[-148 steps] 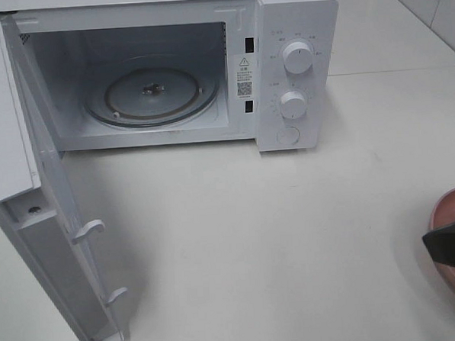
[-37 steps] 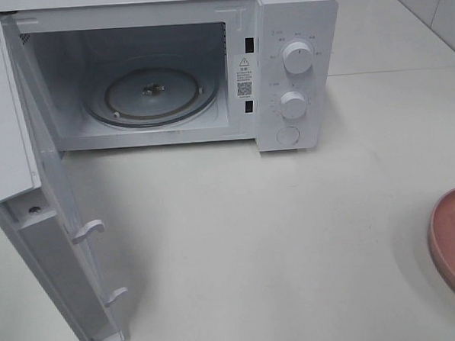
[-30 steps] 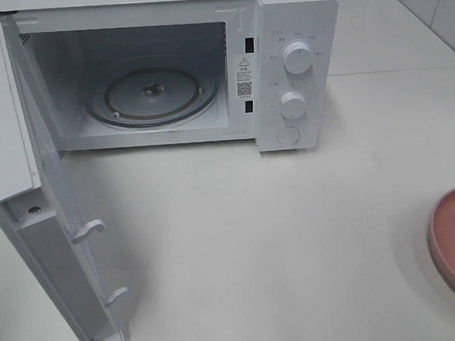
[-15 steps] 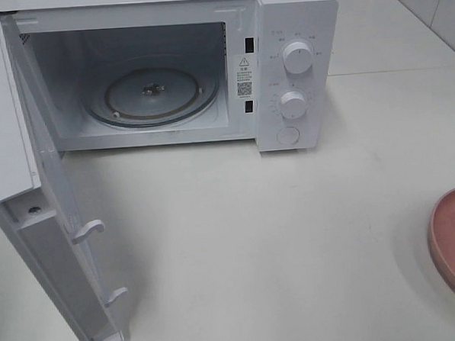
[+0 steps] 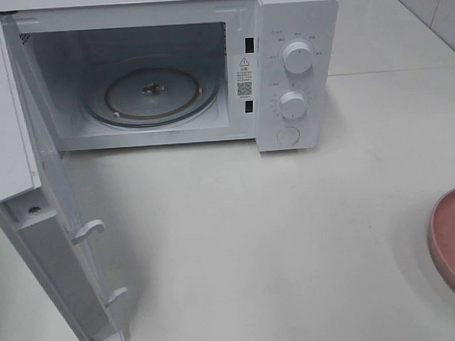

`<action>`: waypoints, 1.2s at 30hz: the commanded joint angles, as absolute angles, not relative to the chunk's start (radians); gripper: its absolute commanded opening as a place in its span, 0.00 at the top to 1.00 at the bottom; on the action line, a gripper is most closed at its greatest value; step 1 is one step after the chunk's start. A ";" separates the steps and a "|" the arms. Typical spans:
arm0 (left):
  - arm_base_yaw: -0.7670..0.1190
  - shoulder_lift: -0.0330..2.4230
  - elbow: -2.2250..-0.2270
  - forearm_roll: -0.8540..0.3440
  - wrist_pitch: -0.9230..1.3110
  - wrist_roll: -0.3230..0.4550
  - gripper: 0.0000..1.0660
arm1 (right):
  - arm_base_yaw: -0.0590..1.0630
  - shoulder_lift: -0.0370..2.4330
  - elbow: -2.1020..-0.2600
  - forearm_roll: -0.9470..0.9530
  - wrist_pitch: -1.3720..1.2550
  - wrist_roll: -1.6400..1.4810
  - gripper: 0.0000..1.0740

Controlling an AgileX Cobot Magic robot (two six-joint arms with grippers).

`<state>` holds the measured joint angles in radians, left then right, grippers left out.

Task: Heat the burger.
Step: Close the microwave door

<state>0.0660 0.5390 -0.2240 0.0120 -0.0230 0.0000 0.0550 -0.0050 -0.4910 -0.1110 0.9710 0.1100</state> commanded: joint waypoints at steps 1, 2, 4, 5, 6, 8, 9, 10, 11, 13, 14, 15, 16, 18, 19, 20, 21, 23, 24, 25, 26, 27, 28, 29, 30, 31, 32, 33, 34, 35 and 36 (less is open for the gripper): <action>0.066 0.592 -0.221 0.047 -0.110 0.000 1.00 | 0.049 -0.031 -0.489 -0.115 0.963 0.104 0.29; 0.066 0.592 -0.221 0.047 -0.110 0.000 1.00 | 0.049 -0.031 -0.489 -0.115 0.963 0.104 0.29; 0.066 0.680 -0.221 0.089 -0.185 -0.012 1.00 | 0.049 -0.031 -0.489 -0.115 0.963 0.104 0.29; 0.066 0.680 -0.221 0.089 -0.185 -0.012 1.00 | 0.049 -0.031 -0.489 -0.115 0.963 0.104 0.29; 0.066 0.705 -0.221 0.097 -0.209 -0.012 1.00 | 0.049 -0.031 -0.489 -0.115 0.963 0.104 0.29; 0.066 0.750 -0.221 0.099 -0.255 -0.012 1.00 | 0.049 -0.031 -0.489 -0.115 0.963 0.104 0.29; 0.066 0.801 -0.221 0.106 -0.309 -0.025 1.00 | 0.049 -0.031 -0.489 -0.115 0.963 0.104 0.29; 0.066 0.801 -0.221 0.106 -0.309 -0.025 1.00 | 0.049 -0.031 -0.489 -0.115 0.963 0.104 0.29; 0.066 0.826 -0.221 0.118 -0.337 -0.042 1.00 | 0.049 -0.031 -0.489 -0.115 0.963 0.104 0.29; 0.066 0.871 -0.221 0.159 -0.387 -0.084 1.00 | 0.049 -0.031 -0.489 -0.115 0.963 0.104 0.29; 0.066 0.922 -0.221 0.220 -0.436 -0.134 1.00 | 0.049 -0.031 -0.489 -0.115 0.963 0.104 0.29; 0.066 0.922 -0.221 0.220 -0.436 -0.134 1.00 | 0.049 -0.031 -0.489 -0.115 0.963 0.104 0.29; 0.066 0.943 -0.221 0.259 -0.461 -0.160 1.00 | 0.049 -0.031 -0.489 -0.115 0.963 0.104 0.29; 0.066 0.992 -0.221 0.328 -0.517 -0.200 1.00 | 0.049 -0.031 -0.489 -0.115 0.963 0.104 0.29; 0.066 1.046 -0.221 0.365 -0.567 -0.229 1.00 | 0.049 -0.031 -0.489 -0.115 0.963 0.104 0.29; 0.066 1.046 -0.221 0.365 -0.567 -0.229 1.00 | 0.049 -0.031 -0.489 -0.115 0.963 0.104 0.29; 0.066 1.071 -0.221 0.369 -0.582 -0.237 1.00 | 0.049 -0.031 -0.489 -0.115 0.963 0.104 0.29; 0.066 1.116 -0.222 0.367 -0.606 -0.237 1.00 | 0.049 -0.031 -0.489 -0.115 0.963 0.104 0.29; 0.066 1.139 -0.225 0.367 -0.613 -0.237 1.00 | 0.049 -0.031 -0.489 -0.115 0.963 0.104 0.29; 0.066 1.177 -0.225 0.378 -0.660 -0.241 1.00 | 0.049 -0.031 -0.489 -0.115 0.963 0.104 0.29; 0.066 1.177 -0.225 0.378 -0.660 -0.241 1.00 | 0.049 -0.031 -0.489 -0.115 0.963 0.104 0.29; 0.066 1.220 -0.225 0.410 -0.717 -0.251 1.00 | 0.049 -0.031 -0.489 -0.115 0.963 0.104 0.29; 0.066 1.220 -0.225 0.410 -0.717 -0.251 1.00 | 0.049 -0.031 -0.489 -0.115 0.963 0.104 0.29; 0.066 1.241 -0.225 0.427 -0.746 -0.257 1.00 | 0.049 -0.031 -0.489 -0.115 0.963 0.104 0.29; 0.066 1.279 -0.225 0.449 -0.785 -0.270 1.00 | 0.049 -0.031 -0.489 -0.115 0.963 0.104 0.29; 0.066 1.279 -0.225 0.449 -0.785 -0.270 1.00 | 0.049 -0.031 -0.489 -0.115 0.963 0.104 0.29; 0.066 1.297 -0.225 0.450 -0.799 -0.274 1.00 | 0.049 -0.031 -0.489 -0.115 0.963 0.104 0.29; 0.066 1.327 -0.225 0.450 -0.834 -0.274 1.00 | 0.049 -0.031 -0.489 -0.115 0.963 0.104 0.29; 0.066 1.327 -0.225 0.450 -0.834 -0.274 1.00 | 0.049 -0.031 -0.489 -0.115 0.963 0.104 0.29; 0.061 1.340 -0.225 0.452 -0.858 -0.274 1.00 | 0.049 -0.031 -0.489 -0.115 0.963 0.104 0.29; 0.035 1.364 -0.235 0.447 -0.876 -0.273 1.00 | 0.049 -0.031 -0.489 -0.115 0.963 0.104 0.29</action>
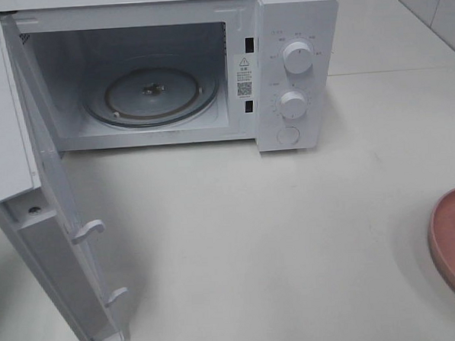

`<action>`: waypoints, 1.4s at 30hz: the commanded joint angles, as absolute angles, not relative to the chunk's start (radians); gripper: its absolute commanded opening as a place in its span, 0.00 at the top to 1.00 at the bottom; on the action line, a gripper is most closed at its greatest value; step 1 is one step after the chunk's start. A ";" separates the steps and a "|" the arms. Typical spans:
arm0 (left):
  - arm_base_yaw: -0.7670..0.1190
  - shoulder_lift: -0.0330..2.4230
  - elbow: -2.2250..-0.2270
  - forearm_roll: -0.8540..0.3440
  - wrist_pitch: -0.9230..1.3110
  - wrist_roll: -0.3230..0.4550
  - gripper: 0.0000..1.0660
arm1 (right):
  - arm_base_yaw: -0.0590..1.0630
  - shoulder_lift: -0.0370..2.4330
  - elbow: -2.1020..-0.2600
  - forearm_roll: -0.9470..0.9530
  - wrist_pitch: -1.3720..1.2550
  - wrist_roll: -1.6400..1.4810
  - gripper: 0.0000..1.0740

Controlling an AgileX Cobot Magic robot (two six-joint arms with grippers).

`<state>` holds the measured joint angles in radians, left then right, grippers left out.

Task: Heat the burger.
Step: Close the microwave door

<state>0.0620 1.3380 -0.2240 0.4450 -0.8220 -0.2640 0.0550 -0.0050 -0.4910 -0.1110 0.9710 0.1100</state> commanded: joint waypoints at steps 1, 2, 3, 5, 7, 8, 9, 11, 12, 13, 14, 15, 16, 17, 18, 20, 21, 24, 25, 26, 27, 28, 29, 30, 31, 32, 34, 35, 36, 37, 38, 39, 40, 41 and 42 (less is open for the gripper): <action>0.035 1.364 -0.235 0.447 -0.876 -0.273 1.00 | 0.049 -0.031 -0.489 -0.115 0.963 0.104 0.29; 0.002 1.389 -0.249 0.438 -0.864 -0.263 1.00 | 0.049 -0.031 -0.489 -0.115 0.963 0.104 0.29; 0.002 1.389 -0.249 0.438 -0.864 -0.263 1.00 | 0.049 -0.031 -0.489 -0.115 0.963 0.104 0.29; -0.044 1.426 -0.260 0.392 -0.864 -0.221 1.00 | 0.049 -0.031 -0.489 -0.115 0.963 0.104 0.29; -0.060 1.434 -0.260 0.379 -0.869 -0.210 1.00 | 0.049 -0.031 -0.489 -0.115 0.963 0.104 0.29; -0.089 1.452 -0.260 0.355 -0.885 -0.188 1.00 | 0.049 -0.031 -0.489 -0.115 0.963 0.104 0.29; -0.089 1.452 -0.260 0.355 -0.885 -0.188 1.00 | 0.049 -0.031 -0.489 -0.115 0.963 0.104 0.29; -0.135 1.471 -0.267 0.321 -0.892 -0.176 1.00 | 0.049 -0.031 -0.489 -0.115 0.963 0.104 0.29; -0.135 1.471 -0.267 0.321 -0.892 -0.176 1.00 | 0.049 -0.031 -0.489 -0.115 0.963 0.104 0.29; -0.159 1.485 -0.276 0.294 -0.899 -0.162 1.00 | 0.049 -0.031 -0.489 -0.115 0.963 0.104 0.29; -0.166 1.491 -0.279 0.284 -0.909 -0.159 1.00 | 0.049 -0.031 -0.489 -0.115 0.963 0.104 0.29; -0.166 1.491 -0.279 0.284 -0.909 -0.159 1.00 | 0.049 -0.031 -0.489 -0.115 0.963 0.104 0.29; -0.181 1.505 -0.291 0.269 -0.916 -0.157 1.00 | 0.049 -0.031 -0.489 -0.115 0.963 0.104 0.29; -0.181 1.505 -0.291 0.269 -0.916 -0.157 1.00 | 0.049 -0.031 -0.489 -0.115 0.963 0.104 0.29; -0.197 1.517 -0.304 0.263 -0.914 -0.158 1.00 | 0.049 -0.031 -0.489 -0.115 0.963 0.104 0.29; -0.206 1.525 -0.312 0.258 -0.915 -0.158 1.00 | 0.049 -0.031 -0.489 -0.115 0.963 0.104 0.29; -0.224 1.538 -0.327 0.252 -0.914 -0.158 1.00 | 0.049 -0.031 -0.489 -0.115 0.963 0.104 0.29; -0.256 1.562 -0.357 0.237 -0.914 -0.158 1.00 | 0.049 -0.031 -0.489 -0.115 0.963 0.104 0.29; -0.265 1.571 -0.368 0.232 -0.914 -0.158 1.00 | 0.049 -0.031 -0.489 -0.115 0.963 0.104 0.29; -0.265 1.571 -0.368 0.232 -0.914 -0.158 1.00 | 0.049 -0.031 -0.489 -0.115 0.963 0.104 0.29; -0.279 1.588 -0.386 0.221 -0.913 -0.158 1.00 | 0.049 -0.031 -0.489 -0.115 0.963 0.104 0.29; -0.279 1.588 -0.386 0.221 -0.913 -0.158 1.00 | 0.049 -0.031 -0.489 -0.115 0.963 0.104 0.29; -0.284 1.606 -0.401 0.217 -0.914 -0.161 1.00 | 0.049 -0.031 -0.489 -0.115 0.963 0.104 0.29; -0.291 1.614 -0.408 0.217 -0.914 -0.162 1.00 | 0.049 -0.031 -0.489 -0.115 0.963 0.104 0.29; -0.291 1.614 -0.408 0.217 -0.914 -0.162 1.00 | 0.049 -0.031 -0.489 -0.115 0.963 0.104 0.29; -0.295 1.626 -0.424 0.218 -0.914 -0.162 1.00 | 0.049 -0.031 -0.489 -0.115 0.963 0.104 0.29; -0.295 1.632 -0.429 0.222 -0.914 -0.166 1.00 | 0.049 -0.031 -0.489 -0.115 0.963 0.104 0.29; -0.301 1.642 -0.444 0.215 -0.913 -0.169 1.00 | 0.049 -0.031 -0.489 -0.115 0.963 0.104 0.29; -0.301 1.642 -0.444 0.215 -0.913 -0.169 1.00 | 0.049 -0.031 -0.489 -0.115 0.963 0.104 0.29; -0.301 1.653 -0.462 0.219 -0.909 -0.173 1.00 | 0.049 -0.031 -0.489 -0.115 0.963 0.104 0.29; -0.302 1.660 -0.472 0.222 -0.909 -0.183 1.00 | 0.049 -0.031 -0.489 -0.115 0.963 0.104 0.29; -0.302 1.660 -0.472 0.222 -0.909 -0.183 1.00 | 0.049 -0.031 -0.489 -0.115 0.963 0.104 0.29; -0.308 1.671 -0.493 0.221 -0.906 -0.190 1.00 | 0.049 -0.031 -0.489 -0.115 0.963 0.104 0.29; -0.308 1.671 -0.493 0.221 -0.906 -0.190 1.00 | 0.049 -0.031 -0.489 -0.115 0.963 0.104 0.29; -0.320 1.687 -0.516 0.217 -0.905 -0.190 1.00 | 0.049 -0.031 -0.489 -0.115 0.963 0.104 0.29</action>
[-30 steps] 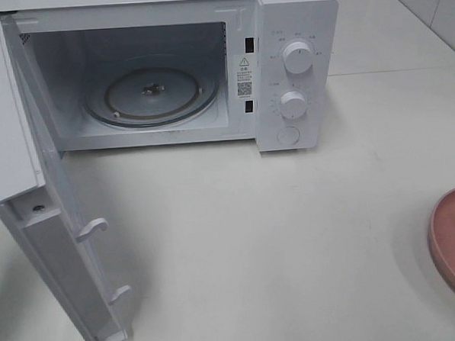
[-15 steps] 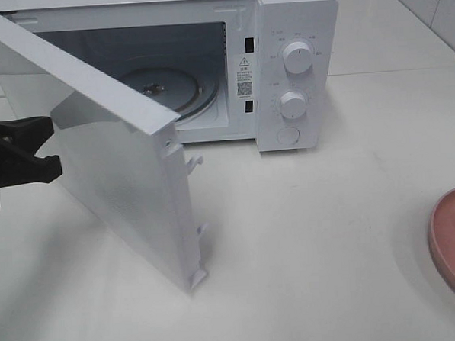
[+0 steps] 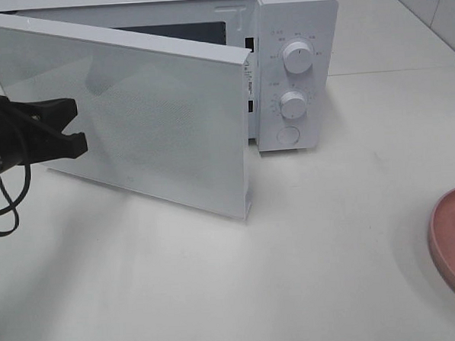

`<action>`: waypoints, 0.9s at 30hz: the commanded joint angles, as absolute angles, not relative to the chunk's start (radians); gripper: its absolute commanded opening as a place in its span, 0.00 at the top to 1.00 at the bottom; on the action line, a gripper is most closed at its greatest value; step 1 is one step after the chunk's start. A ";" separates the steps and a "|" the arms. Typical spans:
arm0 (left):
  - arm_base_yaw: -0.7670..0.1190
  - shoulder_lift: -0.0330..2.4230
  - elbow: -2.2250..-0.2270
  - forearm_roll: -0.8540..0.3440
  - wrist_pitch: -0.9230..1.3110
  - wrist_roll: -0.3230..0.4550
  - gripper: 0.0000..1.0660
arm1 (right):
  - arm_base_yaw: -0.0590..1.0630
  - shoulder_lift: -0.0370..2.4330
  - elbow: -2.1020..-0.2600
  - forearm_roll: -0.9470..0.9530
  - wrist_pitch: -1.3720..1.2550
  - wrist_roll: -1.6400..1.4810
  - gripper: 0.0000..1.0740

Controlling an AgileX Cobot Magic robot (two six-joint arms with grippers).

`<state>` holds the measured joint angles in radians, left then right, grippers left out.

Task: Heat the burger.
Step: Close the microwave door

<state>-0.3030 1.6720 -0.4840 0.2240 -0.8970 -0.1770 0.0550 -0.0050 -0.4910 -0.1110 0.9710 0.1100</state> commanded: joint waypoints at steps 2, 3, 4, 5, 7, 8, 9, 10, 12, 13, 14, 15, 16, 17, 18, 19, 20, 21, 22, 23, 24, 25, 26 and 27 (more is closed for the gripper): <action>-0.335 1.703 -0.538 0.214 -0.901 -0.188 1.00 | 0.049 -0.031 -0.489 -0.115 0.963 0.104 0.29; -0.345 1.712 -0.551 0.208 -0.894 -0.187 1.00 | 0.049 -0.031 -0.489 -0.115 0.963 0.104 0.29; -0.345 1.712 -0.551 0.208 -0.894 -0.187 1.00 | 0.049 -0.031 -0.489 -0.115 0.963 0.104 0.29; -0.363 1.726 -0.575 0.192 -0.878 -0.186 1.00 | 0.049 -0.031 -0.489 -0.115 0.963 0.104 0.29; -0.373 1.736 -0.586 0.179 -0.878 -0.186 1.00 | 0.049 -0.031 -0.489 -0.115 0.963 0.104 0.29; -0.392 1.753 -0.607 0.149 -0.878 -0.184 1.00 | 0.049 -0.031 -0.489 -0.115 0.963 0.104 0.29; -0.408 1.770 -0.626 0.127 -0.878 -0.184 1.00 | 0.049 -0.031 -0.489 -0.115 0.963 0.104 0.29; -0.408 1.770 -0.626 0.127 -0.878 -0.184 1.00 | 0.049 -0.031 -0.489 -0.115 0.963 0.104 0.29; -0.416 1.780 -0.637 0.116 -0.878 -0.184 1.00 | 0.049 -0.031 -0.489 -0.115 0.963 0.104 0.29; -0.430 1.796 -0.655 0.102 -0.878 -0.184 1.00 | 0.049 -0.031 -0.489 -0.115 0.963 0.104 0.29; -0.438 1.805 -0.666 0.092 -0.878 -0.184 1.00 | 0.049 -0.031 -0.489 -0.115 0.963 0.104 0.29; -0.438 1.805 -0.666 0.092 -0.878 -0.184 1.00 | 0.049 -0.031 -0.489 -0.115 0.963 0.104 0.29; -0.453 1.822 -0.687 0.073 -0.878 -0.184 1.00 | 0.049 -0.031 -0.489 -0.115 0.963 0.104 0.29; -0.467 1.837 -0.712 0.067 -0.876 -0.184 1.00 | 0.049 -0.031 -0.489 -0.115 0.963 0.104 0.29; -0.467 1.837 -0.712 0.067 -0.876 -0.184 1.00 | 0.049 -0.031 -0.489 -0.115 0.963 0.104 0.29; -0.473 1.842 -0.723 0.067 -0.876 -0.184 1.00 | 0.049 -0.031 -0.489 -0.115 0.963 0.104 0.29; -0.485 1.857 -0.751 0.065 -0.871 -0.184 1.00 | 0.049 -0.031 -0.489 -0.115 0.963 0.104 0.29; -0.485 1.857 -0.751 0.065 -0.871 -0.184 1.00 | 0.049 -0.031 -0.489 -0.115 0.963 0.104 0.29; -0.498 1.870 -0.777 0.054 -0.859 -0.184 1.00 | 0.049 -0.031 -0.489 -0.115 0.963 0.104 0.29; -0.498 1.870 -0.777 0.054 -0.859 -0.184 1.00 | 0.049 -0.031 -0.489 -0.115 0.963 0.104 0.29; -0.503 1.877 -0.794 0.045 -0.851 -0.182 1.00 | 0.049 -0.031 -0.489 -0.115 0.963 0.104 0.29; -0.515 1.888 -0.822 0.034 -0.833 -0.179 1.00 | 0.049 -0.031 -0.489 -0.115 0.963 0.104 0.29; -0.515 1.888 -0.822 0.034 -0.833 -0.179 1.00 | 0.049 -0.031 -0.489 -0.115 0.963 0.104 0.29; -0.520 1.896 -0.838 0.029 -0.825 -0.179 1.00 | 0.049 -0.031 -0.489 -0.115 0.963 0.104 0.29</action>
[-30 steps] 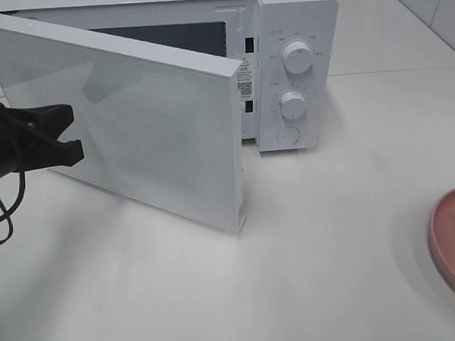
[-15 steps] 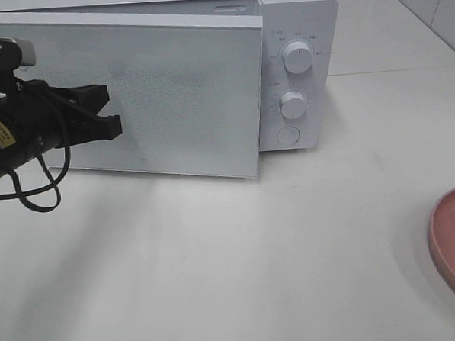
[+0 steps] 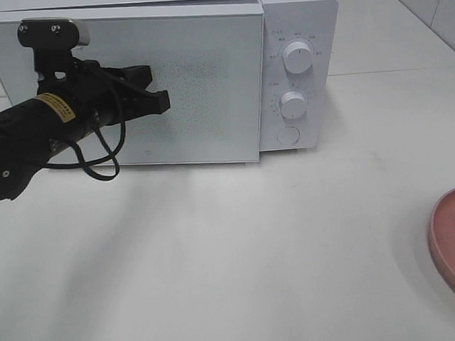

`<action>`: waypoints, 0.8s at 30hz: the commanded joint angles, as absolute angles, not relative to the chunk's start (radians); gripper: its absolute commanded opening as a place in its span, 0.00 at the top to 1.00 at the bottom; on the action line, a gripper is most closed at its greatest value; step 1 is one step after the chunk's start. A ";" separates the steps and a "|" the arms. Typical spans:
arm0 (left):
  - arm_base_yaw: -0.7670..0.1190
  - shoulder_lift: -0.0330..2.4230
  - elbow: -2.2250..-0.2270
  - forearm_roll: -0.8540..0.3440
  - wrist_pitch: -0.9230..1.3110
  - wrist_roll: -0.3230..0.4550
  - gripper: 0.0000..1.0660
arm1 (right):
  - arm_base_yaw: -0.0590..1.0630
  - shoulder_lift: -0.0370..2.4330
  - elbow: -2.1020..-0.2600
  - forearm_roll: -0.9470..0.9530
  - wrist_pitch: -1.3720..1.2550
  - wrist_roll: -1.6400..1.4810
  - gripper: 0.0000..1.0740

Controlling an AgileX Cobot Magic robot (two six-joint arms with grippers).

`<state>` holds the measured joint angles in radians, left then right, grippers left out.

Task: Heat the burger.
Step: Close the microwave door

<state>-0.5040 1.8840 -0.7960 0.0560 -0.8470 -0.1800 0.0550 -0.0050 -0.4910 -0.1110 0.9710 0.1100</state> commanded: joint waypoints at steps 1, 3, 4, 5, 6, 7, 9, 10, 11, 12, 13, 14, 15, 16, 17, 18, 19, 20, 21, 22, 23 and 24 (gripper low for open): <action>-0.527 1.908 -0.864 0.022 -0.823 -0.176 1.00 | 0.049 -0.031 -0.489 -0.115 0.963 0.104 0.29; -0.531 1.915 -0.878 0.018 -0.823 -0.176 1.00 | 0.049 -0.031 -0.489 -0.115 0.963 0.104 0.29; -0.531 1.915 -0.878 0.018 -0.823 -0.176 1.00 | 0.049 -0.031 -0.489 -0.115 0.963 0.104 0.29; -0.534 1.931 -0.905 0.011 -0.823 -0.176 1.00 | 0.049 -0.031 -0.489 -0.115 0.963 0.104 0.29; -0.534 1.944 -0.926 0.000 -0.819 -0.178 1.00 | 0.049 -0.031 -0.489 -0.115 0.963 0.104 0.29; -0.534 1.944 -0.926 0.000 -0.819 -0.178 1.00 | 0.049 -0.031 -0.489 -0.115 0.963 0.104 0.29; -0.534 1.957 -0.952 -0.021 -0.805 -0.176 1.00 | 0.049 -0.031 -0.489 -0.115 0.963 0.104 0.29; -0.534 1.957 -0.952 -0.021 -0.805 -0.176 1.00 | 0.049 -0.031 -0.489 -0.115 0.963 0.104 0.29; -0.534 1.967 -0.969 -0.032 -0.797 -0.168 1.00 | 0.049 -0.031 -0.489 -0.115 0.963 0.104 0.29; -0.534 1.967 -0.969 -0.032 -0.797 -0.168 1.00 | 0.049 -0.031 -0.489 -0.115 0.963 0.104 0.29; -0.534 1.972 -0.977 -0.041 -0.794 -0.156 1.00 | 0.049 -0.031 -0.489 -0.115 0.963 0.104 0.29; -0.534 1.983 -0.997 -0.060 -0.786 -0.144 1.00 | 0.049 -0.031 -0.489 -0.115 0.963 0.104 0.29; -0.534 1.983 -0.997 -0.060 -0.786 -0.144 1.00 | 0.049 -0.031 -0.489 -0.115 0.963 0.104 0.29; -0.534 1.991 -1.019 -0.079 -0.772 -0.132 1.00 | 0.049 -0.031 -0.489 -0.115 0.963 0.104 0.29; -0.534 1.991 -1.019 -0.079 -0.772 -0.132 1.00 | 0.049 -0.031 -0.489 -0.115 0.963 0.104 0.29; -0.534 1.997 -1.032 -0.087 -0.770 -0.132 1.00 | 0.049 -0.031 -0.489 -0.115 0.963 0.104 0.29; -0.534 2.007 -1.055 -0.099 -0.764 -0.132 1.00 | 0.049 -0.031 -0.489 -0.115 0.963 0.104 0.29; -0.534 2.007 -1.055 -0.099 -0.764 -0.132 1.00 | 0.049 -0.031 -0.489 -0.115 0.963 0.104 0.29; -0.534 2.019 -1.078 -0.099 -0.751 -0.131 1.00 | 0.049 -0.031 -0.489 -0.115 0.963 0.104 0.29; -0.534 2.021 -1.084 -0.095 -0.743 -0.131 1.00 | 0.049 -0.031 -0.489 -0.115 0.963 0.104 0.29; -0.534 2.021 -1.084 -0.095 -0.743 -0.131 1.00 | 0.049 -0.031 -0.489 -0.115 0.963 0.104 0.29; -0.539 2.021 -1.082 -0.074 -0.732 -0.133 1.00 | 0.049 -0.031 -0.489 -0.115 0.963 0.104 0.29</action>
